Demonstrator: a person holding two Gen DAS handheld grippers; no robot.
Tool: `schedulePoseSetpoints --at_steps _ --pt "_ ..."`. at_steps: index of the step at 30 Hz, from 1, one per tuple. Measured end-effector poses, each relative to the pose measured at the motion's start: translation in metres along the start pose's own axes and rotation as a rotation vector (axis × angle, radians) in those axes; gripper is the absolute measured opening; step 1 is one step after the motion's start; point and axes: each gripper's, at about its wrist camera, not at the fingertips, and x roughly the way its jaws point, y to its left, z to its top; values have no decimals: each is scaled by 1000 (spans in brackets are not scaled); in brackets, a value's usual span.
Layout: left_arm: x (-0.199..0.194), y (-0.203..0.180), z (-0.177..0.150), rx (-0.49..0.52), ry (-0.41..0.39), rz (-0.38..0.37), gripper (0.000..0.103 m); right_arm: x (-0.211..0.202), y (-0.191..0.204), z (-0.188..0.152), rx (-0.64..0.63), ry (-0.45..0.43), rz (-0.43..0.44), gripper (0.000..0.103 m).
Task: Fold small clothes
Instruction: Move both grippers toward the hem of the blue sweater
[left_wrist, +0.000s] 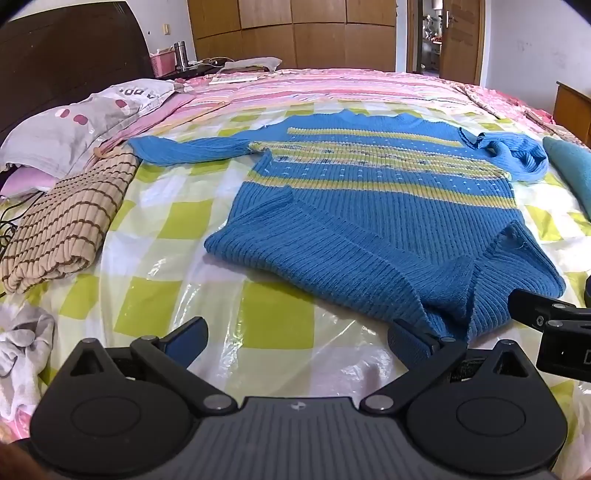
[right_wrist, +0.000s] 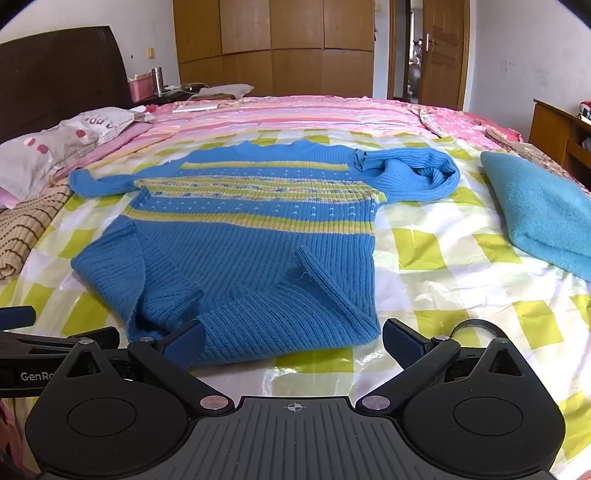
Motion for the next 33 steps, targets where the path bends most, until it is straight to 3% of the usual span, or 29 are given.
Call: schedulePoseSetpoints --at_steps 22,33 --pt "-1 1 0 11 -31 7 103 4 1 -1 -3 4 3 102" --pt "5 1 1 6 1 6 103 11 4 -1 -14 9 6 102"
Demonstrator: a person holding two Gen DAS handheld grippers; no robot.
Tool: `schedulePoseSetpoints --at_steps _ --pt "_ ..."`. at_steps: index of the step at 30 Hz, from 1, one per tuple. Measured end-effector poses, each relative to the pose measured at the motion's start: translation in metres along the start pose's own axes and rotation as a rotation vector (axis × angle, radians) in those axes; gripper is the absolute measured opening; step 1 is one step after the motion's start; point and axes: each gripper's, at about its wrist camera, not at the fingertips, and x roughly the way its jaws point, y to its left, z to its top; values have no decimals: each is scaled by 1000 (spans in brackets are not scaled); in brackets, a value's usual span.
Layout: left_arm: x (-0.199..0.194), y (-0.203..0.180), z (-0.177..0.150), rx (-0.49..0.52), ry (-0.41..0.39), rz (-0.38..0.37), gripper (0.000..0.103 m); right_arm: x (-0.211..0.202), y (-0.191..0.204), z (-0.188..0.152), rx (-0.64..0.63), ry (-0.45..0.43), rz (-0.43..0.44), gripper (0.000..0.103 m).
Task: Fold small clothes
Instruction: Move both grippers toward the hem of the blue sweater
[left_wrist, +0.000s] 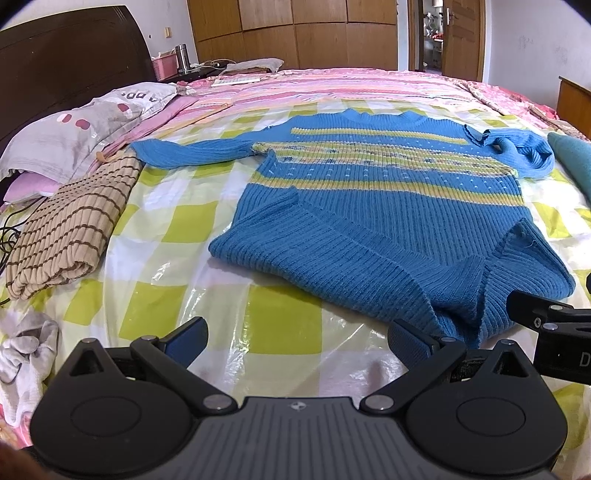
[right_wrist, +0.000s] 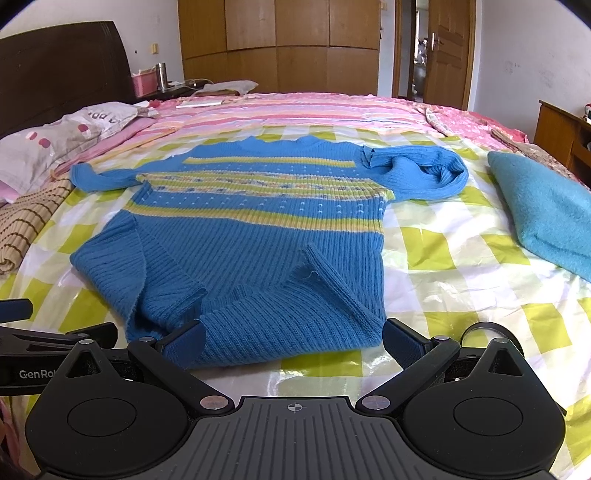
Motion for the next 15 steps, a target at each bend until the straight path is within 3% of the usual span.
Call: schedulePoseSetpoints --at_steps 15 --pt "7 4 9 -6 16 -29 103 9 -11 7 10 -6 -13 102"
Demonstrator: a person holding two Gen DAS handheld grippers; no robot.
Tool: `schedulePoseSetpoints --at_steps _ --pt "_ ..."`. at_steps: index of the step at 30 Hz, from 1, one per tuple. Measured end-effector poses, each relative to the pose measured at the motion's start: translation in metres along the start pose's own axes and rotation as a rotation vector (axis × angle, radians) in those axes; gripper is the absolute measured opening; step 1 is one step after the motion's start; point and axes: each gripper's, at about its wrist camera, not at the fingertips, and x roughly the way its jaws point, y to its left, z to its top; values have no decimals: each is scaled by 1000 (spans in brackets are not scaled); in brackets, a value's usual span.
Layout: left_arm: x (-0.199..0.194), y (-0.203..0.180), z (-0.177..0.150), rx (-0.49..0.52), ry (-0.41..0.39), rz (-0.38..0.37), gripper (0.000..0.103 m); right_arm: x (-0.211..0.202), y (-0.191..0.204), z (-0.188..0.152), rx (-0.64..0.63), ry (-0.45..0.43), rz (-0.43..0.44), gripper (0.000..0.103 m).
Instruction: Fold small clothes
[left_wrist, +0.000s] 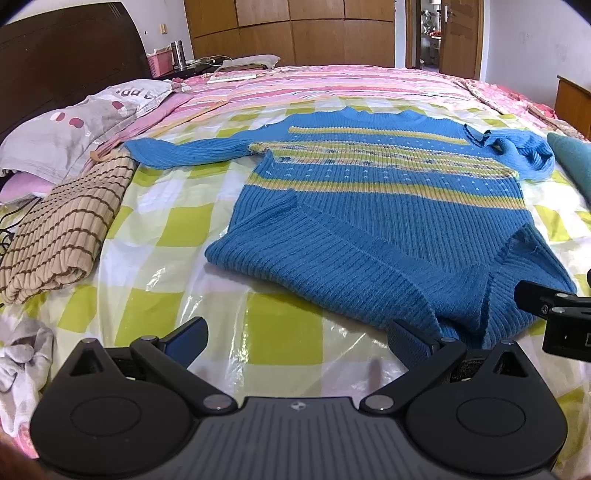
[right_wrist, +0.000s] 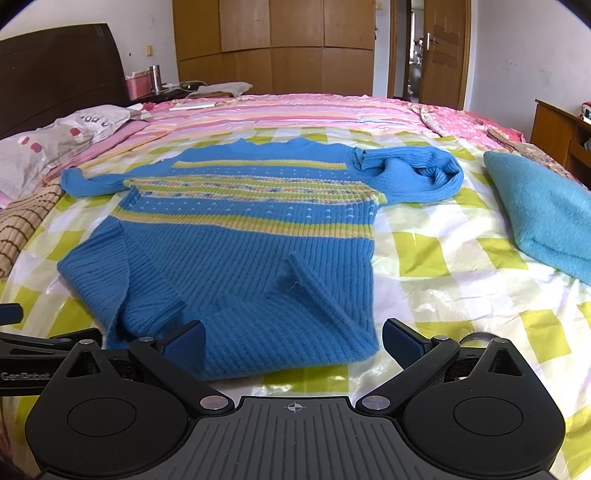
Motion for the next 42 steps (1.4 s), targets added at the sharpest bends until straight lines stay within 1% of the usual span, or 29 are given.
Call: schedulePoseSetpoints --at_steps 6,12,15,17,20,29,31,35,36,38,39,42 --pt "6 5 15 19 -14 13 103 7 -7 8 11 -5 -9 101" --pt "22 13 39 92 -47 46 103 19 -9 13 -10 4 -3 99" --pt "35 17 49 129 -54 53 103 24 -9 15 -23 16 11 96" --pt "41 19 55 130 -80 33 103 29 -9 15 -24 34 28 93" --pt "50 20 62 146 -86 27 103 33 -8 16 -30 52 41 90" --pt "71 22 69 158 -55 -10 103 39 -3 17 -49 75 61 84" --pt "74 24 71 156 -52 -19 103 40 -3 19 -53 82 68 80" --pt "81 28 72 148 -15 -35 92 42 -2 22 -56 89 78 73" --pt "81 29 72 146 -11 -38 92 42 -2 22 -58 91 79 69" --pt "80 29 71 147 -12 -42 89 43 -2 23 -63 98 82 65" --pt "80 28 70 151 -12 -40 88 43 -2 23 -64 102 82 62" --pt "80 27 68 151 -9 -48 82 44 -2 22 -70 115 89 55"
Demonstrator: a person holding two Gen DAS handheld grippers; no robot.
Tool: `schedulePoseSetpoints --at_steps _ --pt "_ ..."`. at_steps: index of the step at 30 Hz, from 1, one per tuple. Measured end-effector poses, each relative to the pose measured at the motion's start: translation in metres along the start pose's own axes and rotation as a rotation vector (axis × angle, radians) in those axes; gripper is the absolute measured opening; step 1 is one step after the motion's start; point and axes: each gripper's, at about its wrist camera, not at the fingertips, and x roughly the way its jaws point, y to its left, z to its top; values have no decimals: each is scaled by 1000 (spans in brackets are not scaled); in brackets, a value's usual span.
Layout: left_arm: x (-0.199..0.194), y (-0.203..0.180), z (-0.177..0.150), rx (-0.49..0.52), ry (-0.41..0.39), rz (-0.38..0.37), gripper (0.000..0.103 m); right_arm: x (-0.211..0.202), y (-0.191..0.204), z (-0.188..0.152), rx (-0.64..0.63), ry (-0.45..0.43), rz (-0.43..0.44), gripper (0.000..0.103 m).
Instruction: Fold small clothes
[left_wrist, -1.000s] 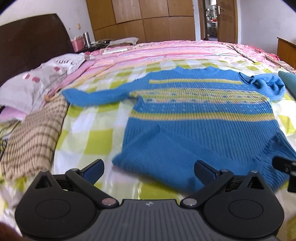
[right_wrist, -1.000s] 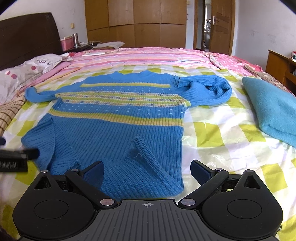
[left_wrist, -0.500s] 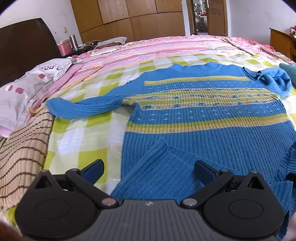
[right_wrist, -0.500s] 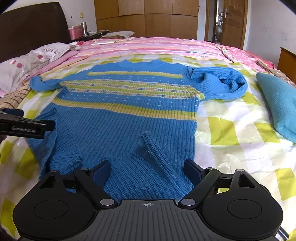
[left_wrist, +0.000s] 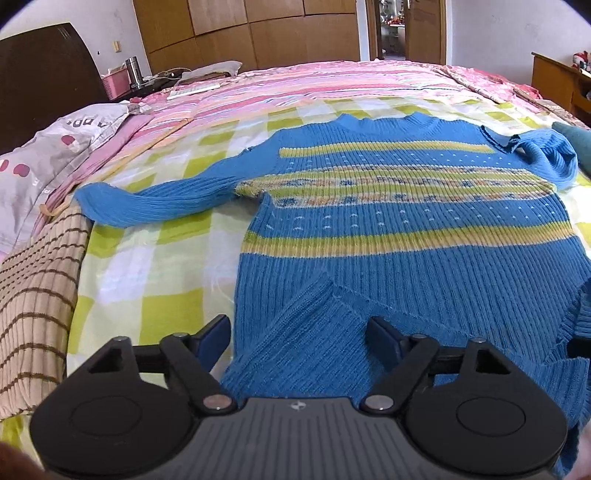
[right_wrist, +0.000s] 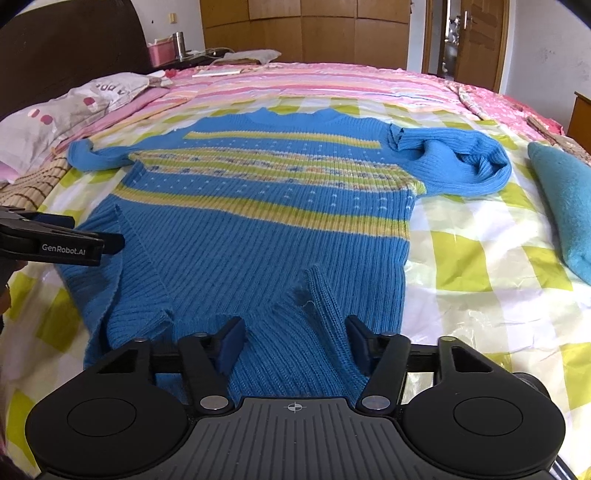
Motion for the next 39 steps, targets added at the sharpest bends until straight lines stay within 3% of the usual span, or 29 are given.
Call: schedulePoseSetpoints --at_steps 4,11,16,28,39 --pt "-2 3 0 -28 18 -32 68 -2 0 0 -2 6 9 44" --pt "-12 13 -6 -60 22 -92 20 -14 -2 -1 -5 8 18 22" --pt "-29 17 -16 -33 14 -118 15 -29 -5 -9 -6 20 40 14" --pt "-79 40 -53 -8 15 -146 14 -75 -12 -26 -72 6 85 13" --pt "-111 45 -71 -14 7 -131 14 -91 -16 -56 -145 106 92 14"
